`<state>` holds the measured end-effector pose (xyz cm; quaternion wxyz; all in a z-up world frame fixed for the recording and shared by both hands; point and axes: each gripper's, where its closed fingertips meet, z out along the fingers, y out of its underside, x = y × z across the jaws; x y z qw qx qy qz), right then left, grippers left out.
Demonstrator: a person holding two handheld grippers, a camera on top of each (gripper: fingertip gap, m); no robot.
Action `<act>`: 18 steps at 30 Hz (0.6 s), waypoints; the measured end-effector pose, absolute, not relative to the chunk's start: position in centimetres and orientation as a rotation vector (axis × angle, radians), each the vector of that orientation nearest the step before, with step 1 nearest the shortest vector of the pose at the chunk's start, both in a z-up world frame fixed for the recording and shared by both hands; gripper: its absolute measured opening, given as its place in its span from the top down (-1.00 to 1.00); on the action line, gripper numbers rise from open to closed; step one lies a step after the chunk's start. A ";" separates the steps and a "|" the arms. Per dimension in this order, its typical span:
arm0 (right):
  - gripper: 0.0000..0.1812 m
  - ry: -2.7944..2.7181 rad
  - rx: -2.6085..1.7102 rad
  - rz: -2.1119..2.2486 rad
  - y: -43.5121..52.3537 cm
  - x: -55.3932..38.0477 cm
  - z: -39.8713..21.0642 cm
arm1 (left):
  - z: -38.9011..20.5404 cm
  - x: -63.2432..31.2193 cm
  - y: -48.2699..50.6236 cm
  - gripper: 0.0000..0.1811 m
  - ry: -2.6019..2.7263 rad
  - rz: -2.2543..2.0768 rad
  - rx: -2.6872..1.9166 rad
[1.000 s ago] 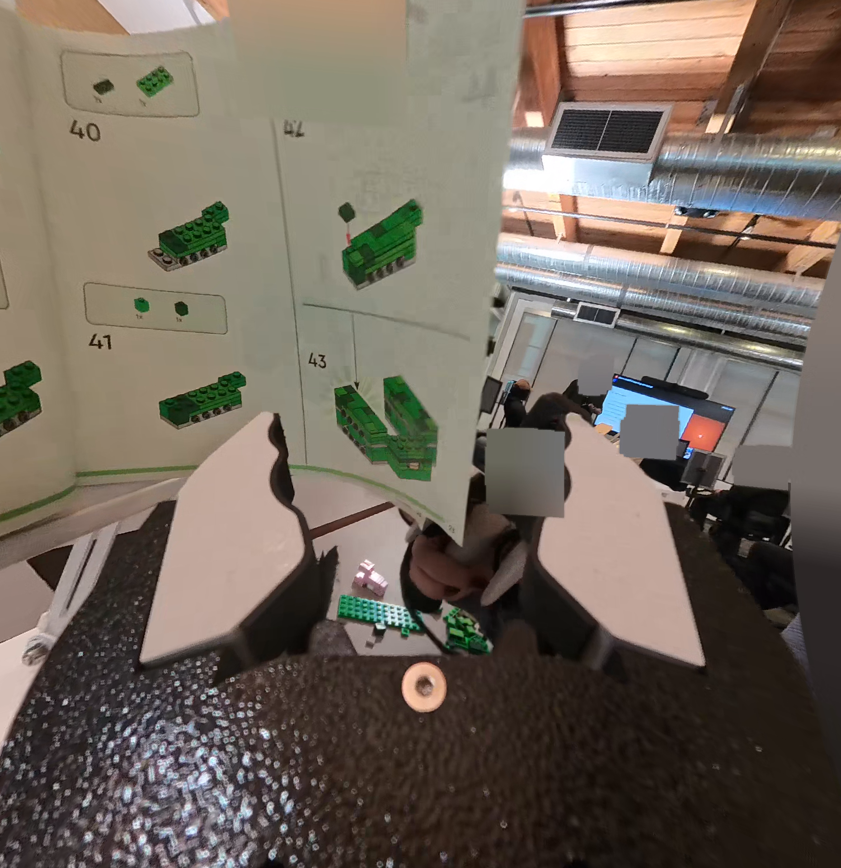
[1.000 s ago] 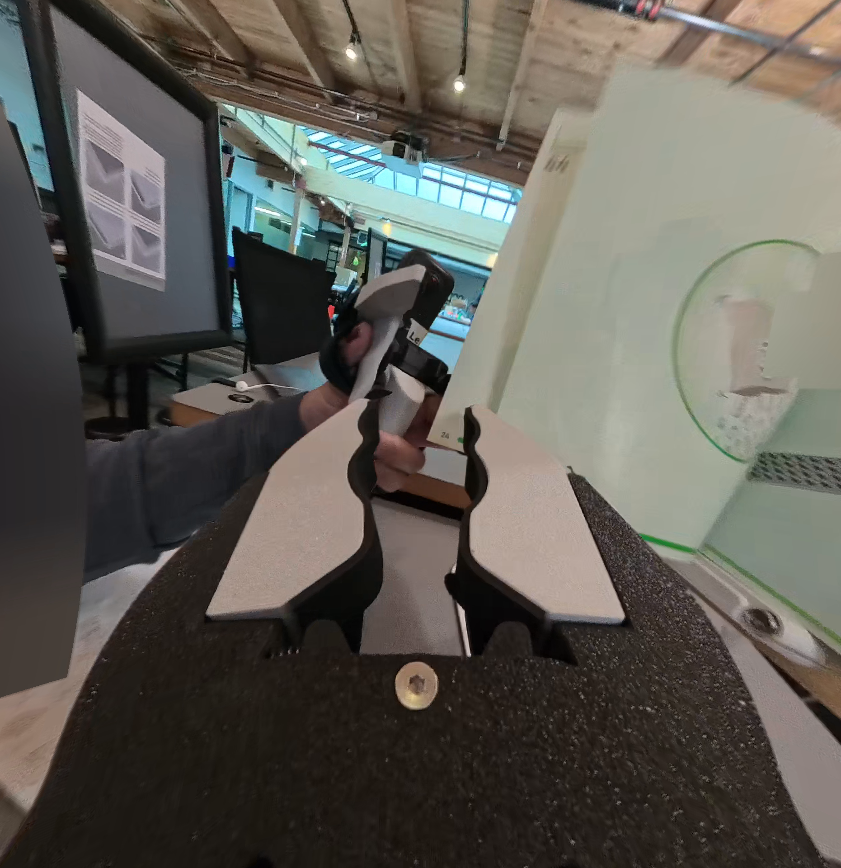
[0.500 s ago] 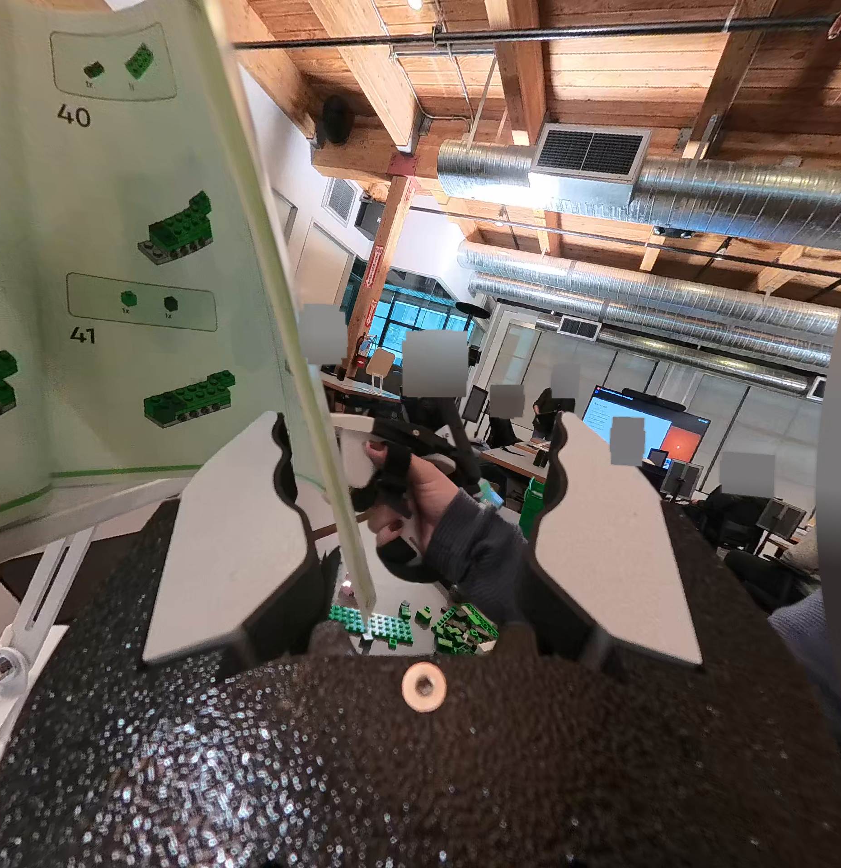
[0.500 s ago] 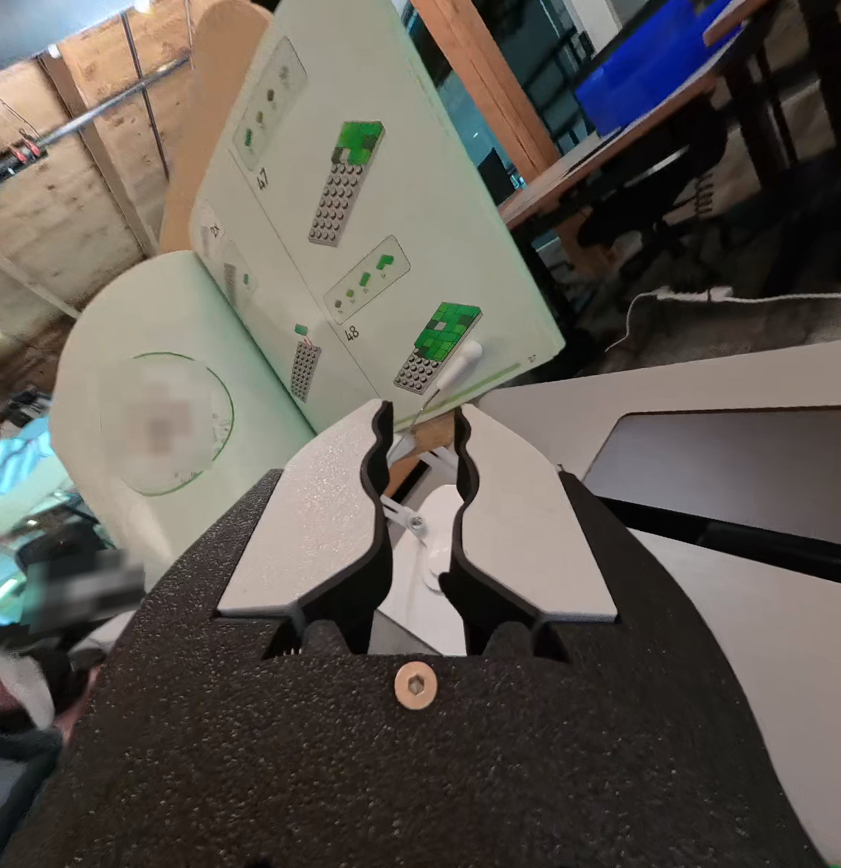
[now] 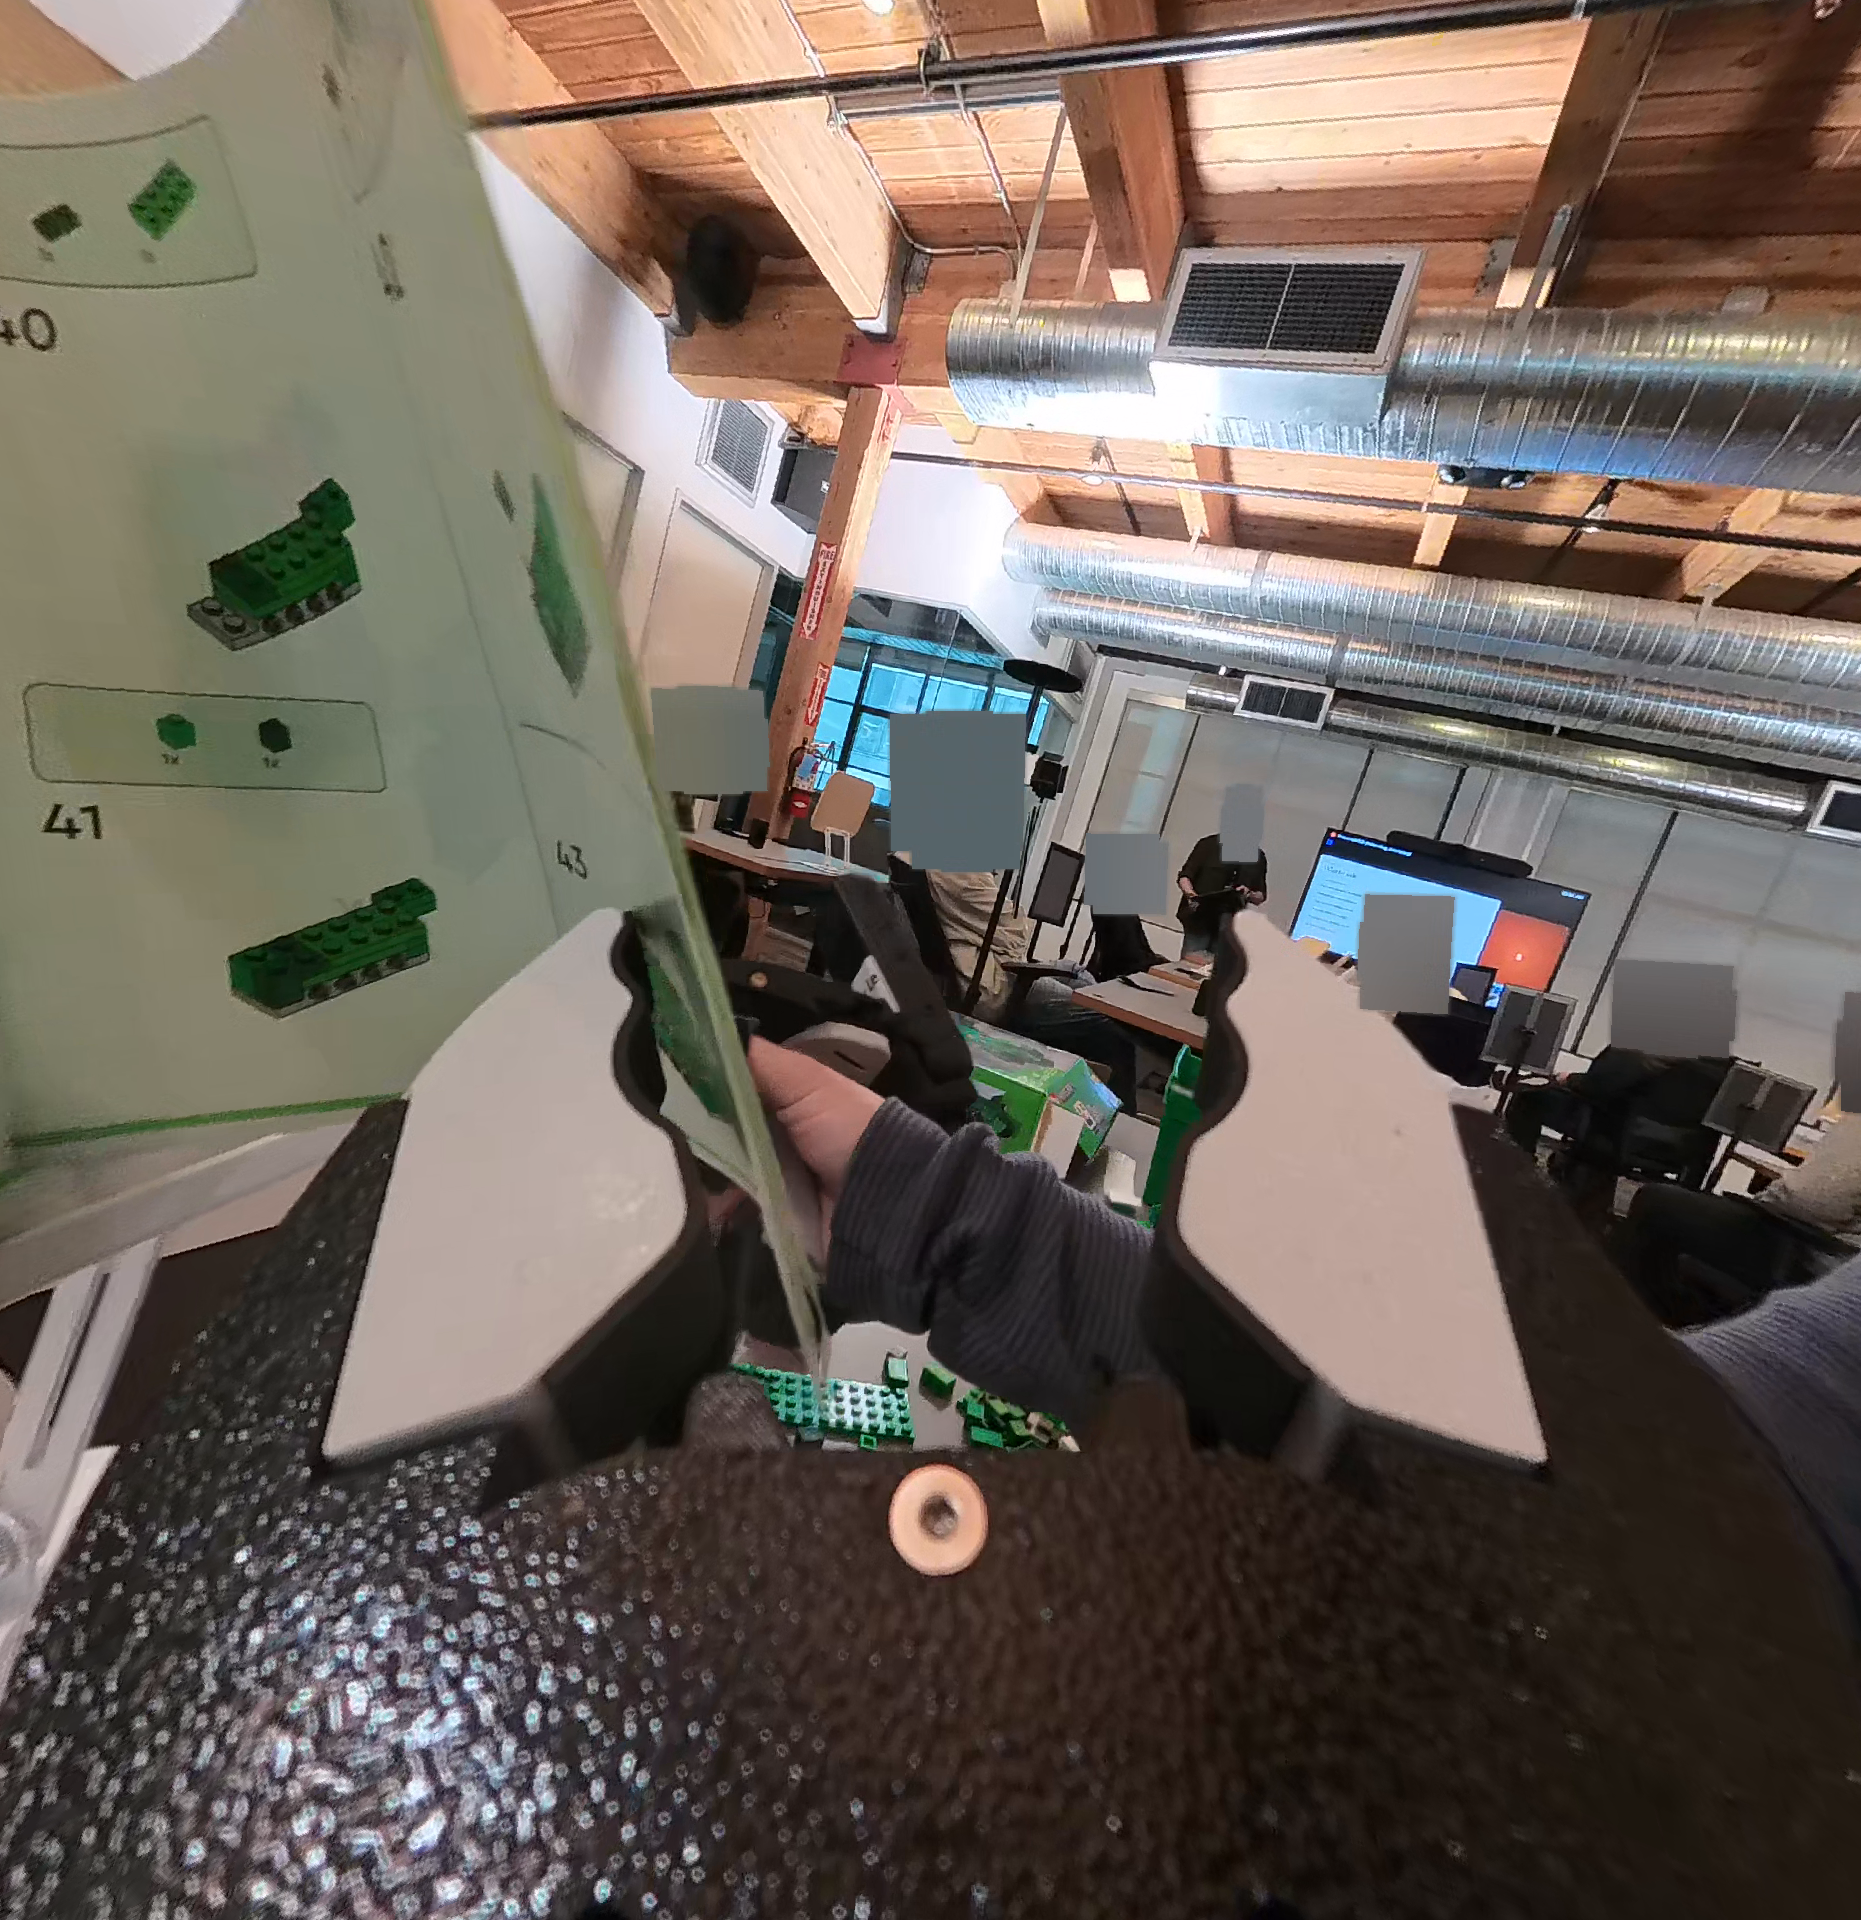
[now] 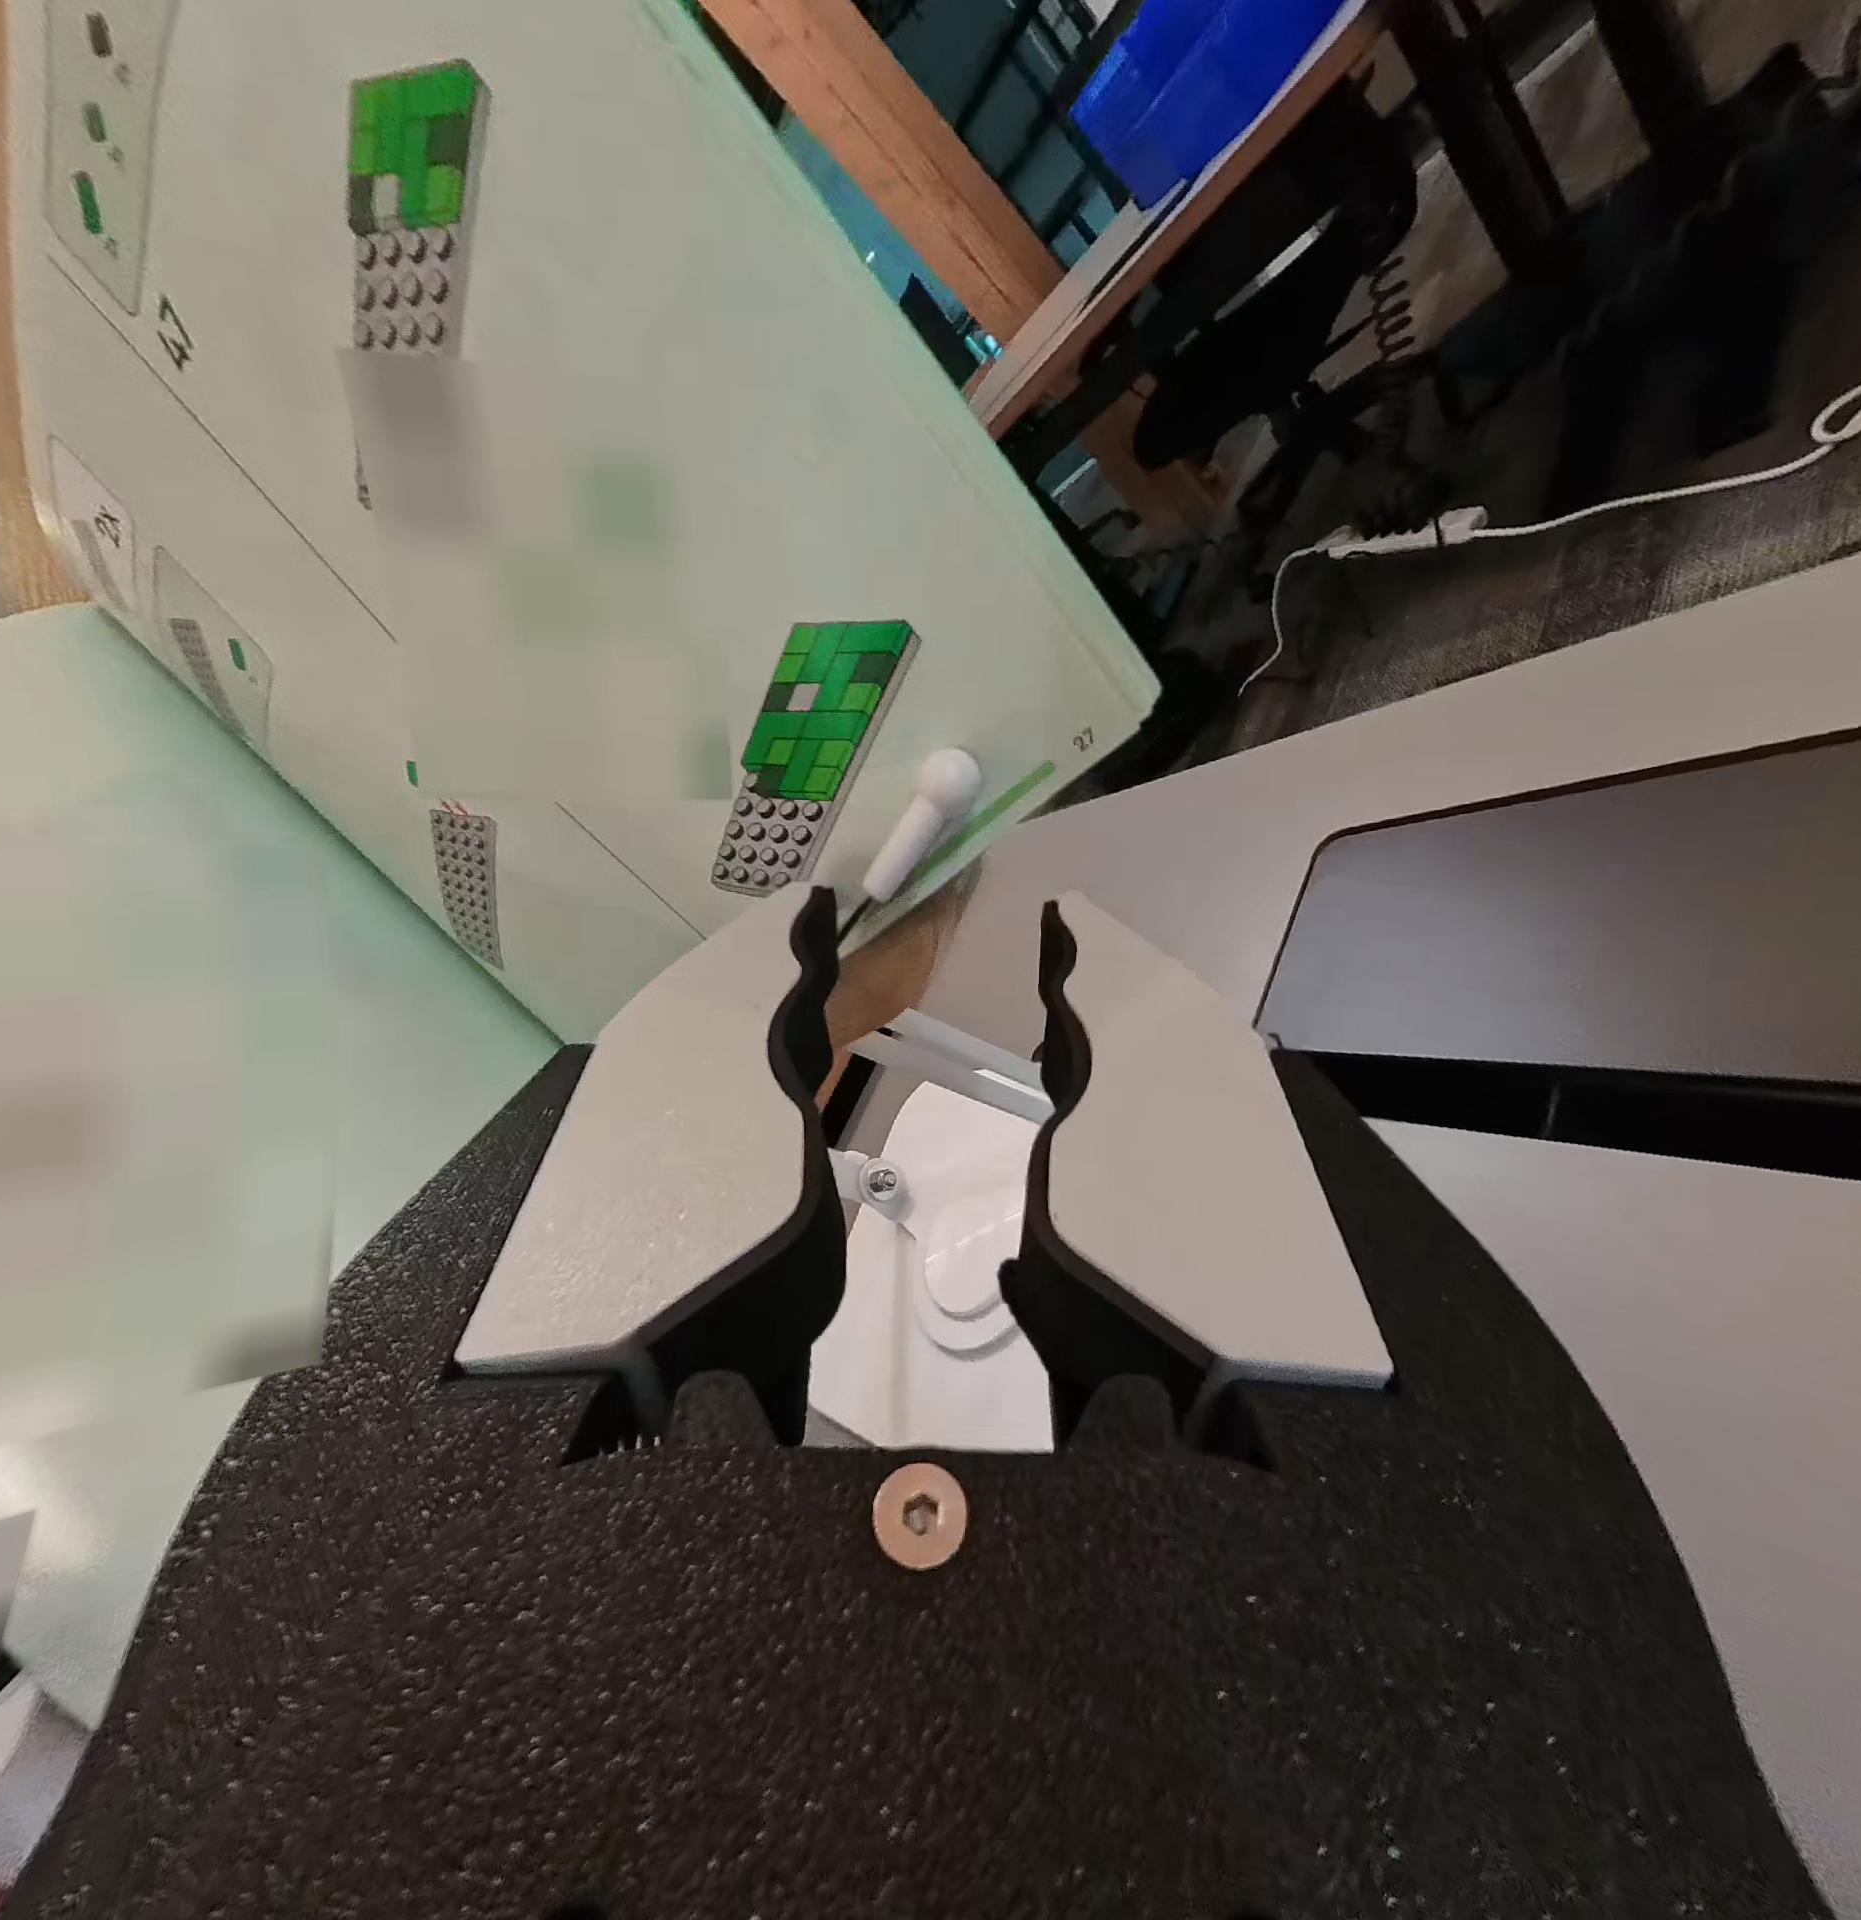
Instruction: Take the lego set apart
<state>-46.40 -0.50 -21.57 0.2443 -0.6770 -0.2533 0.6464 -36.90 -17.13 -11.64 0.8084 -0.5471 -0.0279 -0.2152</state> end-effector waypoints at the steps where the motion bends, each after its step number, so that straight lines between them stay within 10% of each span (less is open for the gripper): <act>1: 0.62 -0.691 -1.857 1.770 -0.5 -46.4 -21.8 | -11.6 -36.6 -16.8 -0.12 -0.054 -0.462 -1.173; 7: 0.96 -0.627 -1.858 1.922 -0.8 -46.2 -22.0 | -11.6 -35.6 -13.4 -0.11 -0.020 -0.482 -1.217; 18: 1.00 -0.459 -1.758 2.089 -0.7 -45.4 -21.1 | -10.9 -38.5 -4.2 -0.14 -0.075 -0.616 -1.370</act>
